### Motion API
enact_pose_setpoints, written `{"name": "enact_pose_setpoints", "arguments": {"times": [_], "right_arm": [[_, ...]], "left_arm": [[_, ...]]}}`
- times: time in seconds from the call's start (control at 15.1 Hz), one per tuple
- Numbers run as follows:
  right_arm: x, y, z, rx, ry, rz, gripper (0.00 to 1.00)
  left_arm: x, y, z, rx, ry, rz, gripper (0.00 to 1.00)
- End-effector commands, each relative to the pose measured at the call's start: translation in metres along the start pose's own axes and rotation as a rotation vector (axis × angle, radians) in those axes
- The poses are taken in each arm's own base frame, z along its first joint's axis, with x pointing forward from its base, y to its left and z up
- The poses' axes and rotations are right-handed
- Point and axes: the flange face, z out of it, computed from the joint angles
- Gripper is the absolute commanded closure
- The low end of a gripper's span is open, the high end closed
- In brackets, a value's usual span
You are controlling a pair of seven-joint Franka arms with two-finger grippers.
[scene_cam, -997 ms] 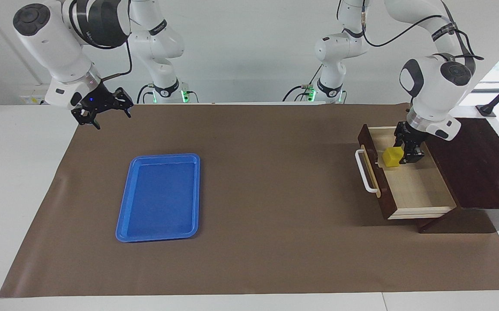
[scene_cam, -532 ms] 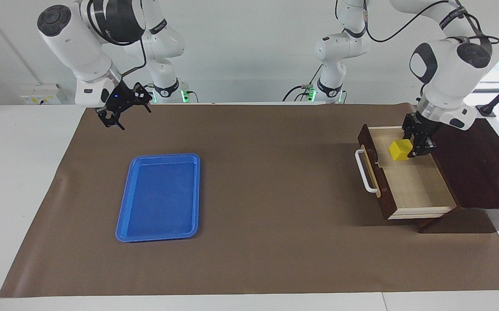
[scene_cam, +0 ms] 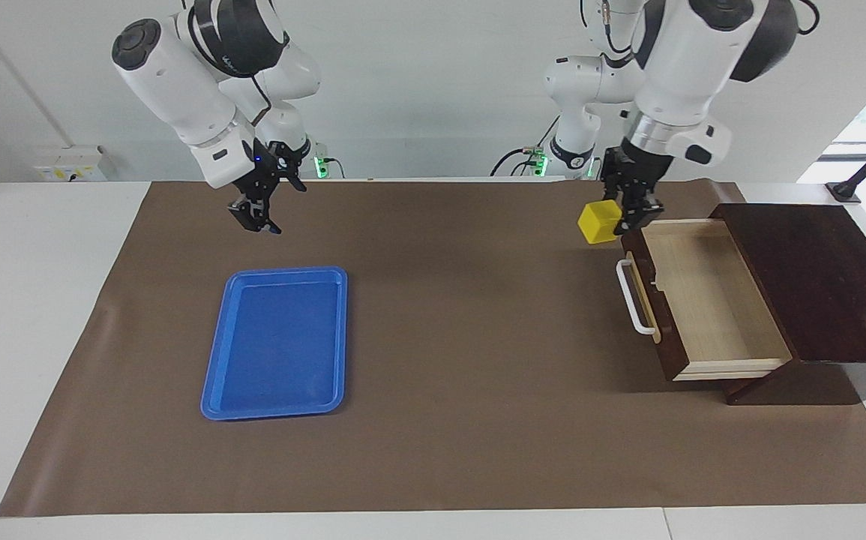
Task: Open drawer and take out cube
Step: 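Carry the cube with the left gripper while the right gripper approaches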
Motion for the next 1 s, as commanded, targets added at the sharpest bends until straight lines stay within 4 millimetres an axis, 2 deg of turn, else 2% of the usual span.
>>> {"name": "enact_pose_setpoints", "arguments": {"times": [0.0, 0.07, 0.13, 0.33, 0.53, 0.73, 0.93], "right_arm": [[0.007, -0.007, 0.037, 0.057, 0.095, -0.146, 0.00], [0.014, -0.005, 0.049, 0.072, 0.129, -0.218, 0.00], [0.021, -0.007, 0.057, 0.091, 0.168, -0.261, 0.00], [0.020, -0.008, 0.081, 0.119, 0.298, -0.345, 0.00], [0.035, -0.011, 0.106, 0.136, 0.358, -0.537, 0.00], [0.036, 0.001, 0.131, 0.161, 0.411, -0.590, 0.00], [0.049, 0.008, 0.129, 0.143, 0.447, -0.645, 0.00]], "left_arm": [[-0.041, -0.035, 0.017, -0.011, -0.014, -0.051, 1.00], [-0.060, -0.052, 0.025, -0.015, -0.018, -0.071, 1.00], [-0.073, -0.058, 0.030, -0.028, -0.029, -0.106, 1.00], [-0.115, -0.081, 0.045, -0.026, -0.039, -0.127, 1.00], [-0.146, -0.100, 0.068, 0.004, -0.014, -0.146, 1.00], [-0.164, -0.115, 0.071, -0.006, -0.025, -0.181, 1.00], [-0.184, -0.128, 0.082, -0.004, -0.014, -0.145, 1.00]]}}
